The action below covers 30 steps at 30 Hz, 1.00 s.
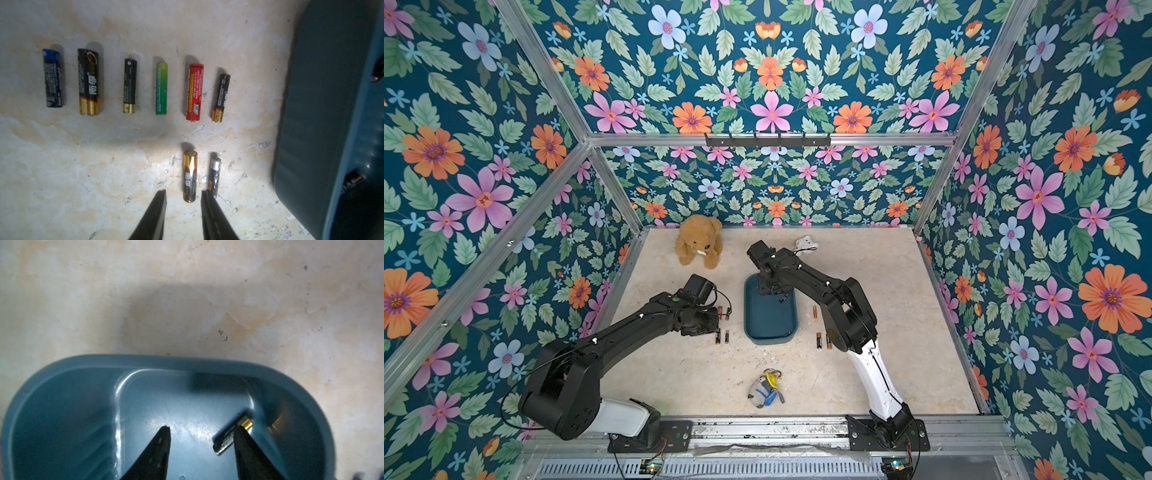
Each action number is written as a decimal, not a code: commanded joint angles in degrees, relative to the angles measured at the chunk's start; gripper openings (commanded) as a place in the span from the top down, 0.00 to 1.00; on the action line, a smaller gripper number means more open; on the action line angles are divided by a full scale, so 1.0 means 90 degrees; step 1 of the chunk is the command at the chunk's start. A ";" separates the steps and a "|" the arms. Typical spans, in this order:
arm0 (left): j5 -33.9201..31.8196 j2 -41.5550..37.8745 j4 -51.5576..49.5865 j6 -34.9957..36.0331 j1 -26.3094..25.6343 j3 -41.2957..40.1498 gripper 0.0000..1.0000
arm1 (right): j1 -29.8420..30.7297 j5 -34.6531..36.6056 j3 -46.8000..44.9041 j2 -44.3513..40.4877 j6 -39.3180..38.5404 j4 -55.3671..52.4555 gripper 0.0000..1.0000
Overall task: Take the batteries out of the storage box
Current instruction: Pick up the battery from the storage box.
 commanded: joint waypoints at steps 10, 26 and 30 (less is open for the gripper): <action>-0.0017 -0.0025 -0.0014 0.0024 0.0009 0.0007 0.65 | 0.0006 0.0430 -0.0201 -0.0053 0.0776 -0.0314 0.50; -0.0017 -0.0032 -0.0033 0.0039 0.0007 -0.0032 0.65 | -0.0137 0.0283 -0.0772 -0.0269 0.0880 0.0023 0.55; -0.0007 -0.0034 -0.0043 0.0028 0.0009 -0.0032 0.65 | -0.0229 0.0127 -0.0917 -0.0301 0.0822 0.0188 0.58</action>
